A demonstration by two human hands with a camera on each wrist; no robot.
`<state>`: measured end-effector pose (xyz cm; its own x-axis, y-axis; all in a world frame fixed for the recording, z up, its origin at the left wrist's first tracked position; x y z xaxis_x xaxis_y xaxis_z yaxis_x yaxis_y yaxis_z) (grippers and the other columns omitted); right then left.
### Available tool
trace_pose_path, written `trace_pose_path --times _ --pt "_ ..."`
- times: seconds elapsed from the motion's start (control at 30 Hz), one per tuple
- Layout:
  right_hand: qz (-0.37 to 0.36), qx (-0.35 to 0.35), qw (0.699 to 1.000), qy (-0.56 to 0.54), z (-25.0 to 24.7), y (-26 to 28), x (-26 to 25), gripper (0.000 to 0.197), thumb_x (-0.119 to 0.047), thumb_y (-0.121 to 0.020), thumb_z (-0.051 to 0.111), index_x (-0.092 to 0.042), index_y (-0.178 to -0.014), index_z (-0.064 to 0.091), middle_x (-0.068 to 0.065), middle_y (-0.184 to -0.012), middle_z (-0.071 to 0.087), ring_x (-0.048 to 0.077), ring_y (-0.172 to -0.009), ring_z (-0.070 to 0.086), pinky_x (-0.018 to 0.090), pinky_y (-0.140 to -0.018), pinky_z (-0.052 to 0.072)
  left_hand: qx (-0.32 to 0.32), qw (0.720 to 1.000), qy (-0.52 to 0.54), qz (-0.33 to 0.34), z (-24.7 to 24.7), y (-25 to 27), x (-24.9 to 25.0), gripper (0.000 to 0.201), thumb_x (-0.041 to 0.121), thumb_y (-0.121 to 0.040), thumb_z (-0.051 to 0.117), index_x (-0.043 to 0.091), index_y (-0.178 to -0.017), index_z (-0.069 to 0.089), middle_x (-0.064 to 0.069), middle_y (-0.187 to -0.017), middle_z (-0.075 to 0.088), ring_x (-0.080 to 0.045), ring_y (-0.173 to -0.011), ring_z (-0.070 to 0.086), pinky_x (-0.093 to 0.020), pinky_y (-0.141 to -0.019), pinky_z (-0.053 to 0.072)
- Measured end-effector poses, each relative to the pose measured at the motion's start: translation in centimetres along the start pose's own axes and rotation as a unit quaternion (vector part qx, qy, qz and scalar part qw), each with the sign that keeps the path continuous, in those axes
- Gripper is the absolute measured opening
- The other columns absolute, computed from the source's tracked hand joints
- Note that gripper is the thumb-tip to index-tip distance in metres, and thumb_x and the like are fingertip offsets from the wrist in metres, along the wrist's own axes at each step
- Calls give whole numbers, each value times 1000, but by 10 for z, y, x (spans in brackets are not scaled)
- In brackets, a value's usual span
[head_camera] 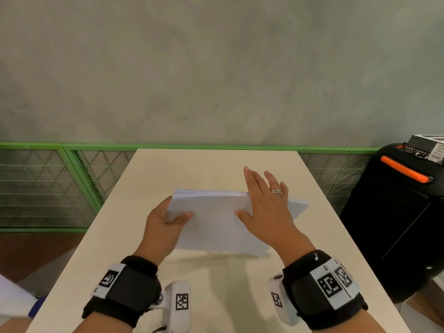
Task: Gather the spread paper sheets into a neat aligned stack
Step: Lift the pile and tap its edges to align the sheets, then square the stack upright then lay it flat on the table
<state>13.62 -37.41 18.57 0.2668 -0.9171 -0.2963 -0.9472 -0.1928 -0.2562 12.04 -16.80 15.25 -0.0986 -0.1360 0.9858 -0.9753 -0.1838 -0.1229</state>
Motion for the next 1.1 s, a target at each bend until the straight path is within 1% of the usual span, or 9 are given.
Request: trace_pose_path --times 0.13,0.27,0.4,0.5,0.57,0.67,0.77,0.87,1.1 --pt "6 7 1000 -15 -9 -4 -7 55 -25 -86 57 -21 -138 40 -1 -138 50 27 -136 34 46 -114 14 -20 995 -74 63 -7 -5 19 35 0 -82 63 35 -82 61 35 -72 67 14 -68 61 -4 -60 46" --pt "25 -33 998 -54 -19 -6 -6 11 -22 -92 46 -15 -95 54 3 -82 53 24 -83 43 31 -69 29 -11 989 -121 84 -7 -7 37 29 8 -81 65 36 -74 62 13 -79 70 -6 -78 63 -27 -71 47" --pt "74 4 987 -143 -12 -1 3 7 -17 -90 50 -16 -83 50 5 -77 55 27 -76 46 31 -64 29 42 965 -227 127 1 -11 58 18 19 -79 68 26 -93 59 3 -100 63 -29 -108 55 -41 -93 42" --pt "135 43 944 -297 -7 4 16 6 -10 -87 54 -9 -89 59 11 -81 63 31 -76 55 31 -63 39 131 951 -256 115 -6 -19 58 87 29 -70 77 20 -143 31 -3 -151 30 -22 -142 21 -50 -117 14" --pt "174 70 899 -396 -3 8 24 11 -5 -87 54 -15 -88 60 3 -81 63 24 -75 56 24 -60 43 164 968 -178 65 -12 -21 51 115 28 -66 81 21 -151 4 -4 -160 8 -19 -147 6 -45 -119 11" --pt "220 98 826 -510 8 13 31 23 -1 -87 54 -24 -88 58 -7 -82 63 17 -76 59 23 -62 46 99 995 12 2 -8 -21 40 111 14 -75 74 25 -150 -8 -3 -151 33 -16 -139 32 -38 -111 31" --pt "239 95 787 -561 21 17 33 23 -2 -88 54 -25 -87 60 -3 -87 66 20 -81 62 31 -71 50 7 998 40 -42 2 -18 28 64 5 -85 60 17 -141 34 -1 -116 64 -17 -103 61 -27 -82 49" --pt "243 88 776 -575 33 22 35 23 -3 -88 55 -25 -89 61 1 -93 67 26 -87 63 38 -79 50 -8 998 30 -56 6 -15 20 35 4 -86 57 9 -120 56 -7 -113 66 -25 -97 63 -29 -75 49" --pt "252 42 765 -591 50 36 42 18 -3 -87 57 -19 -93 63 8 -98 68 29 -91 64 37 -80 53 -36 994 62 -78 8 0 -2 39 19 -69 59 19 -108 58 -4 -106 67 -24 -96 63 -30 -76 48"
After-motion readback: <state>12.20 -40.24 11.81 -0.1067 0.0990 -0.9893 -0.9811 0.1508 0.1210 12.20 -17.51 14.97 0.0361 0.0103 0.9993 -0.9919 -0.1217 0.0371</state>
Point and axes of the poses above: each hand's wrist, its own y-axis away from the middle knuckle, its own z-axis out of the palm, x = y × z, the point moved 1 cm from there along -y, towards the middle knuckle
